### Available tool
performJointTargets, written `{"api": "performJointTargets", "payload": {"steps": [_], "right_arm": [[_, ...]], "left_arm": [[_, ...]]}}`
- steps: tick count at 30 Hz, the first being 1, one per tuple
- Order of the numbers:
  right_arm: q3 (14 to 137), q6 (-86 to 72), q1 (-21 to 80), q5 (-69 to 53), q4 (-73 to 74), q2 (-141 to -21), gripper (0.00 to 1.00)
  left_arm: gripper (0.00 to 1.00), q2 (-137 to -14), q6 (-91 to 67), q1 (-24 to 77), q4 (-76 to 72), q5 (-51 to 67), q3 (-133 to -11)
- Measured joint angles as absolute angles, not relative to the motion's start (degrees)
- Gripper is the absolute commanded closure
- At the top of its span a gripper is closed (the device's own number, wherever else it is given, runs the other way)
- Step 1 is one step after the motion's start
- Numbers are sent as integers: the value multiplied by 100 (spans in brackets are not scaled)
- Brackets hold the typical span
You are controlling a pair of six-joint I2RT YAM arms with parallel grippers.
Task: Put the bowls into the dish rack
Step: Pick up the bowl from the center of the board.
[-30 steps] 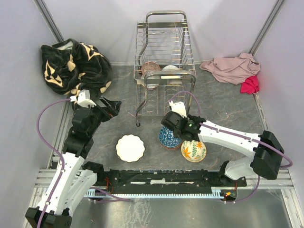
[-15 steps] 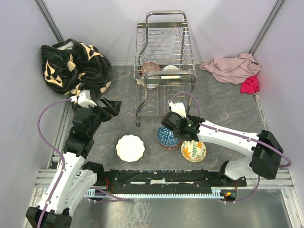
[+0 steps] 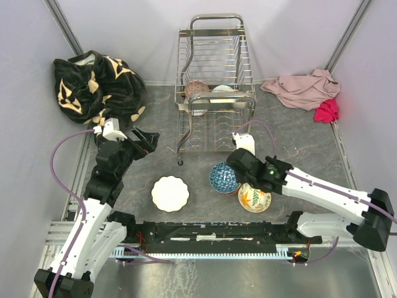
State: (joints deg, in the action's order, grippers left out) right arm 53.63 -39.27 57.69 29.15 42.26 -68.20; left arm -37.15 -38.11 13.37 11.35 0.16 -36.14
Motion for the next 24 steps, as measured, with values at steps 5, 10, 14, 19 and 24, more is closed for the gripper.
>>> {"api": "performJointTargets", "payload": {"steps": [5,10,14,19,24], "right_arm": [[5181,-3815,5752,3050,4082,-6320,100],[5116,-3763,5754,3044,3813,-6307,100],[4987,-3763,5754,2945,3583,-6329,100],[4888,-3754,5752,2958,3533,-6182,100],[4888,-3697,5752,3205,3616,-5623,100]], "left_arm": [[1,-3715,-3811,1339,1057,19,-3590],[1,-3712,-3811,1337,1048,21,-3559],[1,-3712,-3811,1339,1044,21,-3555],[1,-3712,-3811,1337,1044,21,-3555],[1,-3712,-3811,1339,1039,21,-3555]]}}
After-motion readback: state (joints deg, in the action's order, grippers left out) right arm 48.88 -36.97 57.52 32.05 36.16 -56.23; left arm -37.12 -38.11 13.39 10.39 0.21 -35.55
